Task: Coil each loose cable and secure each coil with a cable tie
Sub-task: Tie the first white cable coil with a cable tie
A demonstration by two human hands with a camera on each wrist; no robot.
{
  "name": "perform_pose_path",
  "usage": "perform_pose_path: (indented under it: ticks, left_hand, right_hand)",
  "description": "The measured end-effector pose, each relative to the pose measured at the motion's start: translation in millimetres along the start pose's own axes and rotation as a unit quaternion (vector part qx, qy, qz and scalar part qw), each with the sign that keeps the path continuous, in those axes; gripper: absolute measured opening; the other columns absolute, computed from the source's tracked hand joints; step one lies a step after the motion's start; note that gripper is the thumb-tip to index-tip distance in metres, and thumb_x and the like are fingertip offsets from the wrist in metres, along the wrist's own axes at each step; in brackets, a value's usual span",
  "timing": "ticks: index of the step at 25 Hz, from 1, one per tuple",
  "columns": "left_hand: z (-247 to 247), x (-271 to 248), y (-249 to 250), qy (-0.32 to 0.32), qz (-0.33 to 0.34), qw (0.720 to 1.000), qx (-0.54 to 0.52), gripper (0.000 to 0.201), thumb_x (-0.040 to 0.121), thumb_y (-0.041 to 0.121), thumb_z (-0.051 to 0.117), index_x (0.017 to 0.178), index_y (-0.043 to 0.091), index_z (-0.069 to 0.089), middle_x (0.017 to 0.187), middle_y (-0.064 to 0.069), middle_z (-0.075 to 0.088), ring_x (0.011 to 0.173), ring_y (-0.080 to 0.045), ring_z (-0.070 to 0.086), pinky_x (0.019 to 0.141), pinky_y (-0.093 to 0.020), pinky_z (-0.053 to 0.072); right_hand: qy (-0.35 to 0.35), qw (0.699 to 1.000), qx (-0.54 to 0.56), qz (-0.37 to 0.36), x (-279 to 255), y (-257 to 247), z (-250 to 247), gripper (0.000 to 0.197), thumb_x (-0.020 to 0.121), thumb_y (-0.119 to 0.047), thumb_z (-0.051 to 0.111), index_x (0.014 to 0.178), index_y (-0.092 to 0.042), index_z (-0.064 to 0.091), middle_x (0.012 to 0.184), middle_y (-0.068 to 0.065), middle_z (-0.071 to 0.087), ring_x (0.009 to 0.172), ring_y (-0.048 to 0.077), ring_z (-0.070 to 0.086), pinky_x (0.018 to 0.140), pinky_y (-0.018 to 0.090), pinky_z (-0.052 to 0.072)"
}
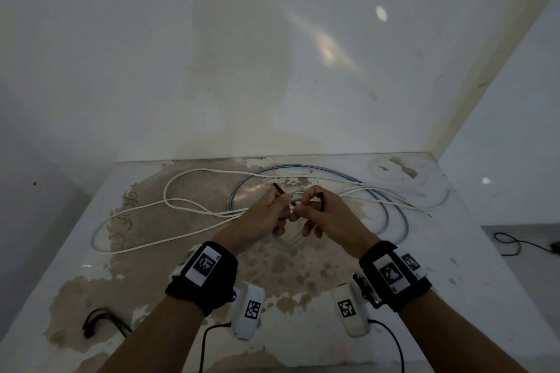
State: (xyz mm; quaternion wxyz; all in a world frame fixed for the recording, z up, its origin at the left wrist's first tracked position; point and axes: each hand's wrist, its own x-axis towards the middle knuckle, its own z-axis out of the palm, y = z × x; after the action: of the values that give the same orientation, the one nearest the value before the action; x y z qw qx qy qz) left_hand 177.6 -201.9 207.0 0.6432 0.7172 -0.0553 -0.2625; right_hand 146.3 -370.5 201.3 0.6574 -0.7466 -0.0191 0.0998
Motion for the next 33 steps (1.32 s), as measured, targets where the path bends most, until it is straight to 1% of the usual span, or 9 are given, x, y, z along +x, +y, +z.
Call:
perform_pose_path:
  ticks: [5, 9, 12, 14, 18, 20, 23, 27, 33]
  left_hand:
    - [-2.1, 6.8, 5.3, 0.048, 0.018, 0.997, 0.062, 0.017, 0.105, 0.022, 0.039, 0.095, 0.009, 0.041, 0.071, -0.002, 0.05, 0.049, -0.01, 0.032, 0.047, -0.023, 0.031]
    - [-4.1, 13.6, 6.0, 0.05, 0.009, 0.996, 0.076, 0.018, 0.104, 0.022, 0.043, 0.102, 0.005, 0.05, 0.075, -0.002, 0.062, 0.043, -0.008, 0.03, 0.043, -0.021, 0.03]
    - [2.6, 19.2, 4.8, 0.063, 0.031, 0.988, 0.136, 0.018, 0.102, 0.022, 0.046, 0.095, 0.008, 0.053, 0.075, -0.004, 0.058, 0.044, -0.013, 0.03, 0.042, -0.023, 0.029]
    - [4.3, 24.0, 4.6, 0.077, 0.054, 0.98, 0.173, 0.018, 0.101, 0.022, 0.047, 0.101, 0.008, 0.057, 0.083, -0.006, 0.059, 0.044, -0.014, 0.034, 0.042, -0.024, 0.032]
    - [5.3, 25.3, 7.4, 0.088, 0.094, 0.969, 0.21, 0.022, 0.1, 0.02, 0.049, 0.113, 0.013, 0.066, 0.093, 0.0, 0.066, 0.042, 0.006, 0.048, 0.05, -0.019, 0.034]
    - [7.5, 24.3, 6.4, 0.105, 0.116, 0.965, 0.212, 0.022, 0.099, 0.019, 0.052, 0.113, 0.015, 0.068, 0.089, 0.006, 0.066, 0.046, 0.01, 0.05, 0.054, -0.019, 0.035]
    - [9.8, 25.0, 5.4, 0.135, 0.121, 0.965, 0.188, 0.014, 0.098, 0.018, 0.054, 0.102, 0.016, 0.067, 0.081, 0.01, 0.063, 0.045, 0.008, 0.05, 0.053, -0.02, 0.035]
    - [10.2, 26.9, 4.4, 0.142, 0.13, 0.963, 0.188, 0.01, 0.097, 0.02, 0.055, 0.096, 0.013, 0.063, 0.084, 0.002, 0.065, 0.044, 0.003, 0.048, 0.051, -0.024, 0.034]
    - [7.6, 29.2, -0.1, 0.149, 0.128, 0.954, 0.224, 0.015, 0.097, 0.021, 0.056, 0.097, 0.007, 0.059, 0.08, 0.006, 0.061, 0.059, -0.006, 0.053, 0.056, -0.024, 0.04]
  right_hand:
    - [-0.012, 0.999, -0.048, -0.022, -3.0, -1.7, -11.7, 0.016, 0.094, -0.023, 0.066, 0.101, -0.01, 0.062, 0.091, 0.008, 0.075, 0.07, 0.023, 0.071, 0.053, 0.029, 0.052]
    - [0.062, 0.993, -0.043, -0.086, 0.3, 2.5, -19.7, 0.007, 0.094, -0.012, 0.065, 0.091, -0.014, 0.071, 0.088, 0.015, 0.072, 0.076, 0.025, 0.073, 0.059, 0.035, 0.059]
    - [0.115, 0.986, -0.03, -0.115, 7.1, 9.6, -12.6, 0.009, 0.093, -0.011, 0.068, 0.092, -0.017, 0.073, 0.087, 0.012, 0.073, 0.071, 0.024, 0.073, 0.062, 0.035, 0.061]
    - [0.126, 0.984, -0.022, -0.121, 9.9, 13.3, -7.7, 0.01, 0.092, -0.011, 0.069, 0.1, -0.014, 0.074, 0.081, 0.01, 0.074, 0.069, 0.024, 0.073, 0.066, 0.036, 0.062]
    - [0.129, 0.985, -0.002, -0.112, 9.8, 13.3, -1.9, 0.018, 0.094, -0.008, 0.066, 0.112, -0.01, 0.068, 0.084, 0.014, 0.071, 0.071, 0.023, 0.075, 0.068, 0.031, 0.062]
    - [0.148, 0.983, 0.018, -0.107, 10.8, 12.3, -0.3, 0.018, 0.094, -0.008, 0.065, 0.111, -0.014, 0.065, 0.085, 0.013, 0.07, 0.071, 0.022, 0.075, 0.067, 0.03, 0.062]
    - [0.184, 0.977, 0.029, -0.101, 12.6, 14.3, -0.5, 0.015, 0.095, -0.007, 0.064, 0.108, -0.014, 0.064, 0.085, 0.012, 0.07, 0.069, 0.021, 0.074, 0.065, 0.032, 0.062]
    - [0.2, 0.974, 0.032, -0.104, 11.9, 17.7, -0.2, 0.008, 0.097, -0.012, 0.062, 0.104, -0.013, 0.066, 0.086, 0.013, 0.072, 0.069, 0.021, 0.072, 0.062, 0.032, 0.061]
    - [0.194, 0.974, -0.011, -0.118, 7.6, 19.0, -0.9, 0.011, 0.094, -0.01, 0.066, 0.104, -0.015, 0.067, 0.086, 0.006, 0.072, 0.068, 0.016, 0.071, 0.059, 0.032, 0.06]
